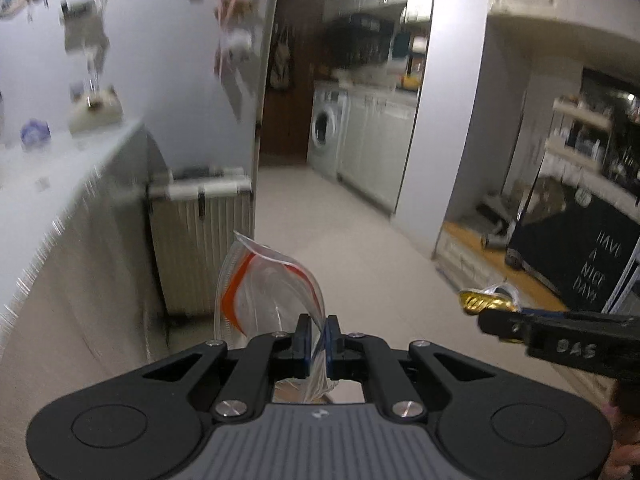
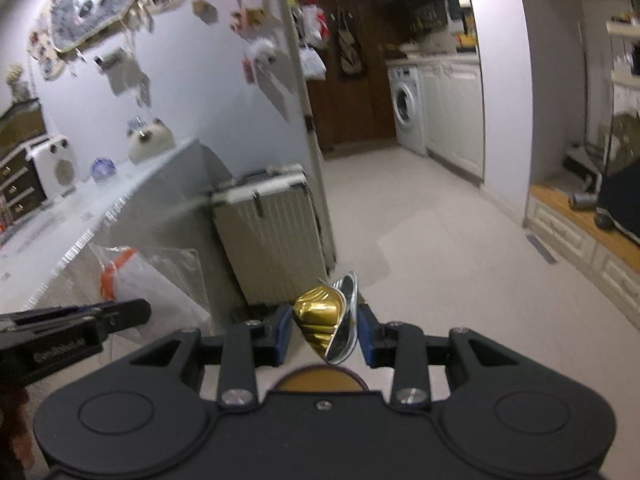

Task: Collect trash
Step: 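Carry the zip bag and gold wrapper in both grippers over the wastebasket, then open both grippers to drop the zip bag and wrapper into the wastebasket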

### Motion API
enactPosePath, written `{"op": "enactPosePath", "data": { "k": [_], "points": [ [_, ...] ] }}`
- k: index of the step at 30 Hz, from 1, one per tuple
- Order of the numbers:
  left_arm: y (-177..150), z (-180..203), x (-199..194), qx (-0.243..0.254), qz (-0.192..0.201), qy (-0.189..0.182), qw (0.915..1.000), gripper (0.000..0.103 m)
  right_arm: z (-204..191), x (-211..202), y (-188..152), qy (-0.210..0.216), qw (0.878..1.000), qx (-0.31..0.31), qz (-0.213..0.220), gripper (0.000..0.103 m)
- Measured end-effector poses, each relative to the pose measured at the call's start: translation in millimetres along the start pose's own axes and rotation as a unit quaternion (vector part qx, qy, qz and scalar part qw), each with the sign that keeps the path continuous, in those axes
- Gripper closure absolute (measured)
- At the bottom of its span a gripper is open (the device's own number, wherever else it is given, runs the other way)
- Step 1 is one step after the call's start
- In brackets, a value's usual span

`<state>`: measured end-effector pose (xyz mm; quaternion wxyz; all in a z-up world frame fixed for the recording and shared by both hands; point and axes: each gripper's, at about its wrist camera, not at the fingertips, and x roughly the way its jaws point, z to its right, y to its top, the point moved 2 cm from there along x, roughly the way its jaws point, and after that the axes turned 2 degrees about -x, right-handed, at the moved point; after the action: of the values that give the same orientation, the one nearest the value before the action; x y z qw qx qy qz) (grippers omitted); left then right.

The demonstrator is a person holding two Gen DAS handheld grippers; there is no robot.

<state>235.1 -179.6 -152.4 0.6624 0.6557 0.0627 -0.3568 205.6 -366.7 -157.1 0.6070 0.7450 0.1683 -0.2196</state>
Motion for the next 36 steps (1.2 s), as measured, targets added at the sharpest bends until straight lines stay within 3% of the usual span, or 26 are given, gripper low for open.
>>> {"op": "enactPosePath", "data": {
  "k": [6,15,22,30,34,36],
  "points": [
    [-36,-21,79,-0.025,-0.078,0.016,0.9965,0.097,20,60,-37,-0.010,0.998,0.015,-0.065,0.068],
    [-85,-65,184,-0.071,-0.175,0.038,0.9813,0.097,37,162,-83,-0.007,0.986,0.018,-0.163,0.068],
    [-120,-95,260,-0.073,-0.216,0.052,0.9723,0.097,40,231,-108,0.002,0.981,0.007,-0.193,0.068],
    [-169,-101,320,-0.057,-0.275,0.028,0.9595,0.097,34,297,-134,0.013,0.975,-0.009,-0.223,0.067],
    [-191,-116,337,-0.092,-0.290,0.022,0.9525,0.097,37,332,-134,0.024,0.971,0.020,-0.237,0.067],
    [-194,-120,345,-0.110,-0.282,0.015,0.9532,0.096,34,350,-133,0.032,0.969,0.034,-0.244,0.067]
  ]
}}
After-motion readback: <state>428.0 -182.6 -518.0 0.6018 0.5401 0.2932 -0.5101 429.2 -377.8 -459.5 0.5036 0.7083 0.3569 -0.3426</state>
